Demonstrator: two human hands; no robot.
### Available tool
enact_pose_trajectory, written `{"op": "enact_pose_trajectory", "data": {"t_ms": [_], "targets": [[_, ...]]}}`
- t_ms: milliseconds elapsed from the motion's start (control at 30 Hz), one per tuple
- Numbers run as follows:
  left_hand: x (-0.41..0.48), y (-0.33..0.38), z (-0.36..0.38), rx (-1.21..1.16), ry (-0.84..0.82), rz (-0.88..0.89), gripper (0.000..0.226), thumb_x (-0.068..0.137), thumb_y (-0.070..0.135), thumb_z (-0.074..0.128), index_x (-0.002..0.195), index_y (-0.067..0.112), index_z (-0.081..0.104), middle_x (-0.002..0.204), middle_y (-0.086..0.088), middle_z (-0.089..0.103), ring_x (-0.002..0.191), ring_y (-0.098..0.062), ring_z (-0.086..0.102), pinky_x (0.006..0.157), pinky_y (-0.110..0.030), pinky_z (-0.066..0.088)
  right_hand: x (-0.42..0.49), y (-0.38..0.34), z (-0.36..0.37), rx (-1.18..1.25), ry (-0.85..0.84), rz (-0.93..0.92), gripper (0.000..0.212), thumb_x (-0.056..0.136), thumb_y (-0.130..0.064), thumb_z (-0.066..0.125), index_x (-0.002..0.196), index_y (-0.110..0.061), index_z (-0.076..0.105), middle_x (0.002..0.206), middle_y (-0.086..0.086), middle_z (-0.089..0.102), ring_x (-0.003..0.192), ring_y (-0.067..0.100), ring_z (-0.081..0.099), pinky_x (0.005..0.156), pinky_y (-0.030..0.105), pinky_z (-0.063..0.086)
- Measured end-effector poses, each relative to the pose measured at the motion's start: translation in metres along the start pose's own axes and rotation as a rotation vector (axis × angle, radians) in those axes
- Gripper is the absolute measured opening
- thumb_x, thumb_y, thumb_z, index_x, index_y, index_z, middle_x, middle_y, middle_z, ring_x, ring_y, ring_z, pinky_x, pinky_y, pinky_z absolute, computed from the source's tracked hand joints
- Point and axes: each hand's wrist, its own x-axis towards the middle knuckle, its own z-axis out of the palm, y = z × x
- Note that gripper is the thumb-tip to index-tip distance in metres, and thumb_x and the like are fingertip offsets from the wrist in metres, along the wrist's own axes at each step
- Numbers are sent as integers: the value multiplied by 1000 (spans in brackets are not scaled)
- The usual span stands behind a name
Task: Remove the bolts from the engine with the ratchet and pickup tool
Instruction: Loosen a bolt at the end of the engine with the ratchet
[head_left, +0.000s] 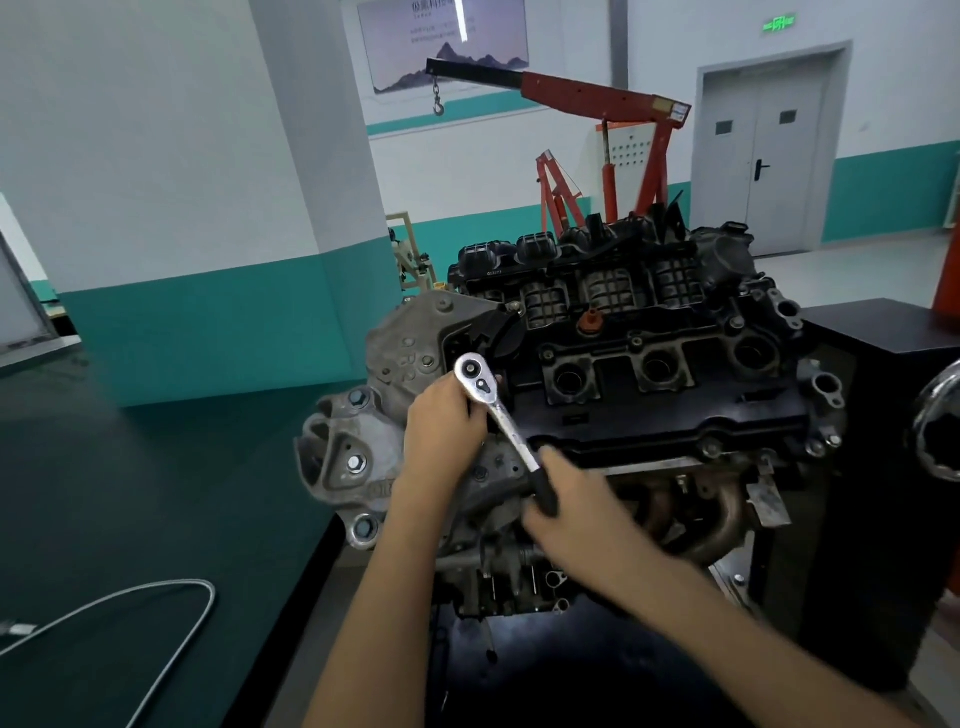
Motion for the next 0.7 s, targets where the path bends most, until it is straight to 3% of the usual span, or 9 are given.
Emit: {"op": "enact_pose_trajectory", "data": {"t_ms": [100, 200, 300, 400, 533, 600, 700], "targets": [[1, 0, 0, 80, -9, 8, 34, 98, 38, 49, 91, 10, 67, 86, -9, 68, 82, -29, 61, 66, -32, 33, -8, -19, 43, 215, 87, 39, 16, 83, -13, 55, 92, -19, 44, 63, 0, 52, 54, 15, 52, 54, 28, 46], [2, -2, -1, -55, -24, 13, 34, 97, 35, 51, 86, 7, 67, 85, -9, 68, 83, -28, 62, 74, -38, 45, -2, -12, 25, 168, 20, 8, 18, 82, -10, 55, 98, -16, 48, 67, 1, 54, 56, 16, 53, 53, 29, 46], [1, -2, -6, -186, -50, 32, 31, 91, 36, 49, 93, 12, 69, 89, -3, 70, 88, -22, 63, 79, -42, 48, 18, 8, -29, -100, -110, -80, 17, 81, -11, 58, 91, -20, 48, 69, -1, 52, 55, 12, 51, 51, 20, 38], [-3, 2, -9, -221, -78, 65, 36, 90, 43, 44, 106, 20, 66, 93, 5, 69, 90, -16, 62, 79, -36, 47, 48, 14, -87, -530, -154, -179, 21, 84, -17, 59, 103, -21, 49, 69, -5, 49, 58, 15, 51, 53, 26, 39], [-2, -1, -5, -187, -53, 13, 22, 98, 26, 49, 93, 13, 67, 86, -4, 69, 84, -24, 62, 76, -41, 46, 62, 10, -106, -761, -77, -267, 29, 88, -23, 56, 115, -26, 45, 66, -10, 37, 72, 25, 57, 60, 29, 36], [-1, 0, -2, -157, -10, -31, 21, 97, 17, 50, 83, 5, 60, 84, -12, 68, 83, -32, 61, 68, -40, 42, 45, 10, -84, -649, -12, -198, 22, 85, -24, 57, 101, -29, 43, 69, -7, 42, 76, 28, 60, 60, 30, 38], [-1, 0, 1, -126, 12, -49, 17, 92, 10, 50, 81, 1, 57, 83, -16, 67, 82, -37, 60, 66, -39, 42, 8, 2, -28, -101, -10, -28, 19, 82, -15, 57, 83, -22, 39, 66, 1, 53, 61, 23, 58, 54, 37, 46]]}}
